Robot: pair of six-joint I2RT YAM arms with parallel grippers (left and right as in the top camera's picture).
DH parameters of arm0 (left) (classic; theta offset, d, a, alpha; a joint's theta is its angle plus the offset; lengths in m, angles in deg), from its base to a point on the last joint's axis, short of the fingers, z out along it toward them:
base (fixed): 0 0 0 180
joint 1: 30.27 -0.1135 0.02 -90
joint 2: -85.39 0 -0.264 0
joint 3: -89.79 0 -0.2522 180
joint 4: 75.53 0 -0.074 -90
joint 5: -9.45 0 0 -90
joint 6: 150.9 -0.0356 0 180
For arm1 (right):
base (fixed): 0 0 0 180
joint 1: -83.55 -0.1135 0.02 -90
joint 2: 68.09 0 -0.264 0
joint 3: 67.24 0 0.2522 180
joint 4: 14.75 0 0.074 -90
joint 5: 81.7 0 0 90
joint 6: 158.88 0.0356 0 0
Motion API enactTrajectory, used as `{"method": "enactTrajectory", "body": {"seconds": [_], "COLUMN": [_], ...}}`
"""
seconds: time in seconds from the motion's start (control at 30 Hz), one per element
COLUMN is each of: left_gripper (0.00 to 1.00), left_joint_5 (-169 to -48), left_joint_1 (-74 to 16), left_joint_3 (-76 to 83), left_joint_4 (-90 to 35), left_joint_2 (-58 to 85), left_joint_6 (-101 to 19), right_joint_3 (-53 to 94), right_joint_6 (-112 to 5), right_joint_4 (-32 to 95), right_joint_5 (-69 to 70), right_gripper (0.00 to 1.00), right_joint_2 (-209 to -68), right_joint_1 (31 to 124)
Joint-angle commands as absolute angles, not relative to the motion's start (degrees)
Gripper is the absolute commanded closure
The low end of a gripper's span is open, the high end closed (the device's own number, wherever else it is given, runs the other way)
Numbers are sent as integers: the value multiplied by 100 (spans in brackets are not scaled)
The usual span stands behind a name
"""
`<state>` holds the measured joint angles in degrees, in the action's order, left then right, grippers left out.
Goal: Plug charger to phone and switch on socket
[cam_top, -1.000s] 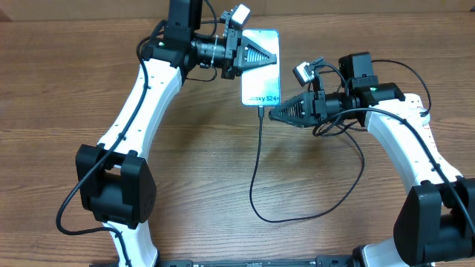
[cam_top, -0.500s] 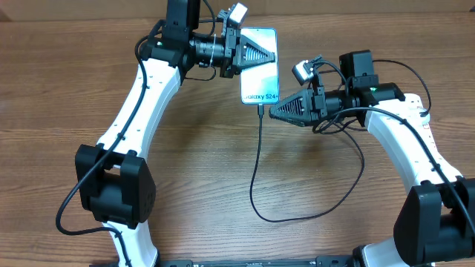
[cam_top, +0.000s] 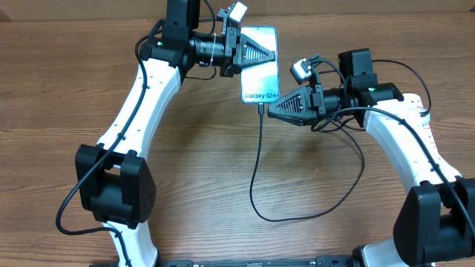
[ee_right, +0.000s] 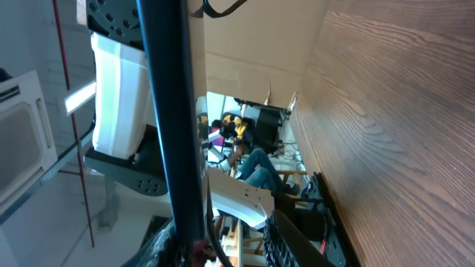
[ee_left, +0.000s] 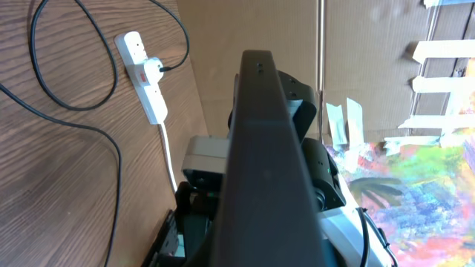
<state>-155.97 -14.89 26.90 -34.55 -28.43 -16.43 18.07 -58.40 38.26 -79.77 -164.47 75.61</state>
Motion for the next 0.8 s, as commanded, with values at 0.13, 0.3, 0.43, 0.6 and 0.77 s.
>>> {"method": "enactTrajectory", "body": {"seconds": [0.13, 0.3, 0.43, 0.6, 0.77], "left_gripper": [96, 96, 96, 96, 96], "left_joint_5": [-15744, -15671, -15658, -15658, -15663], "left_joint_1": [-1426, -1426, -1426, -1426, -1426], "left_joint_3": [2721, 2721, 2721, 2721, 2721], "left_joint_4": [-3505, -3505, -3505, -3503, -3503], "left_joint_2": [-2775, -2775, -2775, -2775, -2775], "left_joint_6": [-1501, -1501, -1501, -1501, -1501], "right_joint_3": [1861, 1861, 1861, 1861, 1861], "right_joint_6": [-5451, -5233, -5235, -5080, -4782], "right_joint_4": [3428, 3242, 3212, 3015, 2702], "right_joint_5": [-8161, -8161, -8161, -8161, -8161], "right_gripper": [70, 71, 71, 72, 84], "right_joint_2": [-16366, -16366, -16366, -16366, -16366], "right_joint_1": [7493, 7474, 7380, 7281, 7264]}}
